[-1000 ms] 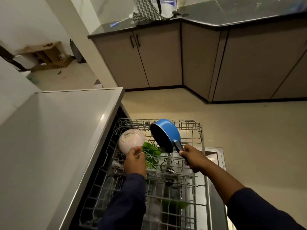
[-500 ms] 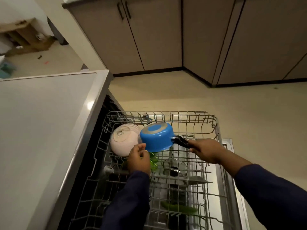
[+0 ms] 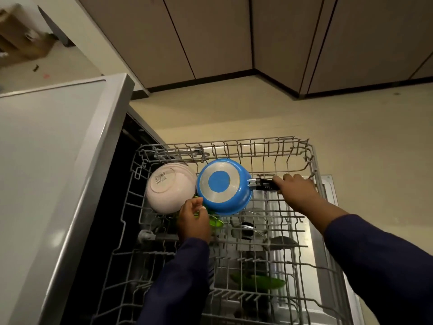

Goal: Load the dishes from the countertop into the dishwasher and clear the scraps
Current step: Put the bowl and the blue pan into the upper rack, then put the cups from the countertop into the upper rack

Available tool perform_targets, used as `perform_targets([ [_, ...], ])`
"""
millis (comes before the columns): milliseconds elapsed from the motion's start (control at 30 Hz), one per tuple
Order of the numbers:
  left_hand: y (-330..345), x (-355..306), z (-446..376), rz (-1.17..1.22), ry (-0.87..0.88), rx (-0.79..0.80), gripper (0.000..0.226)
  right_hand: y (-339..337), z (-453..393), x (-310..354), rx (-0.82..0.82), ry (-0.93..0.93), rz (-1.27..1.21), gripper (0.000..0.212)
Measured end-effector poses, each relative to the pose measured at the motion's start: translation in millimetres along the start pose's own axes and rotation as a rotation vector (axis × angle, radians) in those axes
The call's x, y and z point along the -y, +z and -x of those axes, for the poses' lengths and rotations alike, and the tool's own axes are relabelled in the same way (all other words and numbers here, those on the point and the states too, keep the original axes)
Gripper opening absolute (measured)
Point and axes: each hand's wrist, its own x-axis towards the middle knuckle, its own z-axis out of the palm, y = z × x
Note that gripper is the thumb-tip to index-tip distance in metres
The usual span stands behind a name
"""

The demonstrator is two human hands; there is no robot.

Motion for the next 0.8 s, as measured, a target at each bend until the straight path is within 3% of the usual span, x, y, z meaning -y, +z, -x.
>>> perform_targets([
  [500, -38.5, -23.8, 40.1, -0.040, -0.002, -0.122, 0.020, 0.6, 35.5, 5.7, -0.064, 0.021, -0.122, 0.052],
  [800, -101.9, -49.7, 126.2, -0.045, 0.070, -0.235, 0.026, -62.4, 120.6, 57.9, -0.016, -0.060, -0.538, 0.049],
])
